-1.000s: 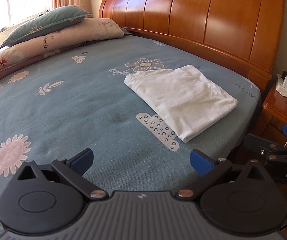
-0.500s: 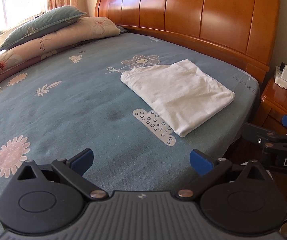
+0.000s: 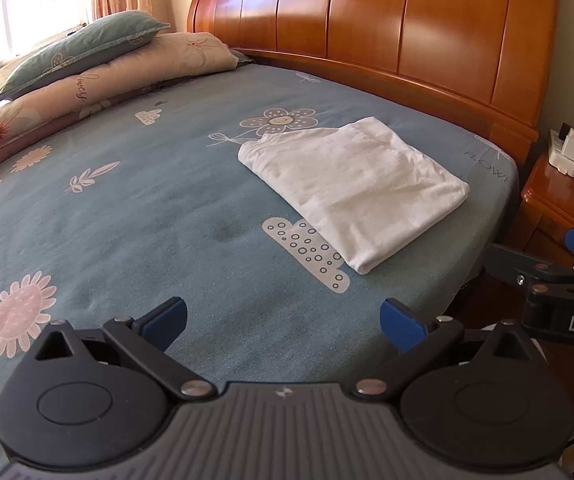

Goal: Fold clothes

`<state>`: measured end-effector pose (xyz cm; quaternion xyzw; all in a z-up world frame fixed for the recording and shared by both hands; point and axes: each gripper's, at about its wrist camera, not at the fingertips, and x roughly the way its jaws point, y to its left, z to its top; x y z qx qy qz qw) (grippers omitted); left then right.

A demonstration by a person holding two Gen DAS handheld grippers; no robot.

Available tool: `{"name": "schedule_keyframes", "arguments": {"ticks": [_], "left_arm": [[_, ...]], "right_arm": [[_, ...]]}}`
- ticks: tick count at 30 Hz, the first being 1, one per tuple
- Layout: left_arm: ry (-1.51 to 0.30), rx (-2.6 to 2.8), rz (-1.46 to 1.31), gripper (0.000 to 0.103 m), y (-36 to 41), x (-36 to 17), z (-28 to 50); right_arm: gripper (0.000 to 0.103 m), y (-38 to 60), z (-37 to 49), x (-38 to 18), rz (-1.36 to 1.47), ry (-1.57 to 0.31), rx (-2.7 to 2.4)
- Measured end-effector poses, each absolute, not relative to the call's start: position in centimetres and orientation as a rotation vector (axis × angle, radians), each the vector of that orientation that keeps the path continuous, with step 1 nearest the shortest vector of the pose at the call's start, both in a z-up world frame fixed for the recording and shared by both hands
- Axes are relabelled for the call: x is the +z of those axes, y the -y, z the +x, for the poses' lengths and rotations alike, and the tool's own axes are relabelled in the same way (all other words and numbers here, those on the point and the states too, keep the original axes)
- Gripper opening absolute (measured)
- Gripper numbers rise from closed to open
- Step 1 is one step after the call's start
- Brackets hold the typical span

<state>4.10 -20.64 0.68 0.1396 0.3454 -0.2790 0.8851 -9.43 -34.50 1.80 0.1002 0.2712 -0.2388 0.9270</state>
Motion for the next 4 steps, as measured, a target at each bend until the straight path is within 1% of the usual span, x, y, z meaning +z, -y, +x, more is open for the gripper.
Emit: {"name": "schedule_keyframes", "arguments": {"ticks": [4], "left_arm": [[-0.715,-0.583,0.290,0.102,20.67,0.68,4.09]], "right_arm": [[0.103,34.55,-9.39,1.85,0.204,-0.556,-0.490]]}}
